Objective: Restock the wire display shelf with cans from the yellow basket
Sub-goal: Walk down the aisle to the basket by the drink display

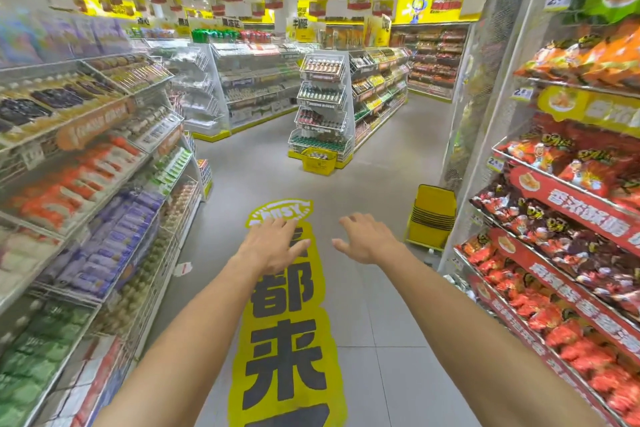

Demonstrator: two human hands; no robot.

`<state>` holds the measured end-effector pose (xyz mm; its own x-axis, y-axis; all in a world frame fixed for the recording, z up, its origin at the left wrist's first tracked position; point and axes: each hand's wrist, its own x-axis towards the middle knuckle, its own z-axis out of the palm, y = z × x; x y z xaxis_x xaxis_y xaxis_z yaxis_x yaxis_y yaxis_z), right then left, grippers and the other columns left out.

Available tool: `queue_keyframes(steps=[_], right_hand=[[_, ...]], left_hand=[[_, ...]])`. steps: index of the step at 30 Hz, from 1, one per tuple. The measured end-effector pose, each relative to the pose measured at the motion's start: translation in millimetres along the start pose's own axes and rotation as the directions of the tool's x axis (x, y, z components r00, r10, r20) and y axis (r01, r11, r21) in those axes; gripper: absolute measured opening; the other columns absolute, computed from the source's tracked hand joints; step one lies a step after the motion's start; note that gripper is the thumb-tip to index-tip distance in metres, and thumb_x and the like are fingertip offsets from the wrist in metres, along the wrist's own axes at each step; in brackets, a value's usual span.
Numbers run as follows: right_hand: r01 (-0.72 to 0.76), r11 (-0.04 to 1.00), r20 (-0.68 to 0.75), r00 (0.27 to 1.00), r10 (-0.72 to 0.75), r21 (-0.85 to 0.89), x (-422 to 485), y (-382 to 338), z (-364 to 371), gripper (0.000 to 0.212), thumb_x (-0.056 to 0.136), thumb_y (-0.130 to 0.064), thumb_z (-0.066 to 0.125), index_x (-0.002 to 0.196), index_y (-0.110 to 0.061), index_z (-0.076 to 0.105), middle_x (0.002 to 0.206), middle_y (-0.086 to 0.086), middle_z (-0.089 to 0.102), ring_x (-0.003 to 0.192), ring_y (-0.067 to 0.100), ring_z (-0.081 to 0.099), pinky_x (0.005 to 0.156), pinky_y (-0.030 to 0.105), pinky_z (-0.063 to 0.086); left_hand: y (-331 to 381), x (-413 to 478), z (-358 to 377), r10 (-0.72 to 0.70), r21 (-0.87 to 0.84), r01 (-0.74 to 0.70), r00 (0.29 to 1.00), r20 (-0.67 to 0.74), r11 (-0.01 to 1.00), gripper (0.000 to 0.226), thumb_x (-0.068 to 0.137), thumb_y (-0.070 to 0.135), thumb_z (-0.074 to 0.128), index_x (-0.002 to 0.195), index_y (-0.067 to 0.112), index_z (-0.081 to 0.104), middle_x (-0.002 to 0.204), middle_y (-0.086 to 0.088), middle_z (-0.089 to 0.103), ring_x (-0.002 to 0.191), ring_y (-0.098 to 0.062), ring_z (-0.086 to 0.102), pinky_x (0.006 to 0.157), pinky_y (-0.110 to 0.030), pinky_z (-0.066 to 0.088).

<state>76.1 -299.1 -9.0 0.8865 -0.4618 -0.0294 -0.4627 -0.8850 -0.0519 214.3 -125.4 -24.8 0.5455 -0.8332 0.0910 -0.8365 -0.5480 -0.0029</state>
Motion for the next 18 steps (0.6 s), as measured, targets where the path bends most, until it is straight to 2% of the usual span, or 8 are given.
queue_keyframes(steps=[6,10,18], right_hand=[[0.025,0.999,0.013,1.0,-0.025,0.032,141,47,2,0.062,0.102,-0.055,0.048,0.15,-0.016,0.042,0.149,0.015,0.048,0.14,0.036,0.042,0.109,0.048,0.04],[0.038,0.999,0.02,0.999,-0.038,0.004,236,82,-14,0.064,0.102,-0.055,0.047,0.152,-0.015,0.04,0.151,0.015,0.046,0.141,0.036,0.041,0.111,0.049,0.041],[0.057,0.998,0.028,0.998,-0.056,-0.031,394,126,-20,0.063,0.101,-0.056,0.048,0.152,-0.018,0.041,0.15,0.015,0.048,0.139,0.036,0.042,0.11,0.049,0.042]], left_hand=[[-25,139,12,-0.03,0.07,0.027,0.999,0.045,0.997,0.064,0.102,0.064,0.035,0.142,0.016,0.049,0.142,-0.01,0.057,0.13,-0.033,0.052,0.102,-0.046,0.043],[-39,235,7,-0.051,0.057,0.049,0.998,0.023,0.997,0.068,0.103,0.064,0.033,0.152,0.017,0.042,0.15,-0.008,0.053,0.137,-0.031,0.048,0.108,-0.046,0.043],[-75,392,11,-0.027,0.078,0.026,1.0,0.016,0.997,0.062,0.105,0.061,0.033,0.145,0.015,0.046,0.143,-0.008,0.056,0.132,-0.03,0.051,0.105,-0.045,0.045]])
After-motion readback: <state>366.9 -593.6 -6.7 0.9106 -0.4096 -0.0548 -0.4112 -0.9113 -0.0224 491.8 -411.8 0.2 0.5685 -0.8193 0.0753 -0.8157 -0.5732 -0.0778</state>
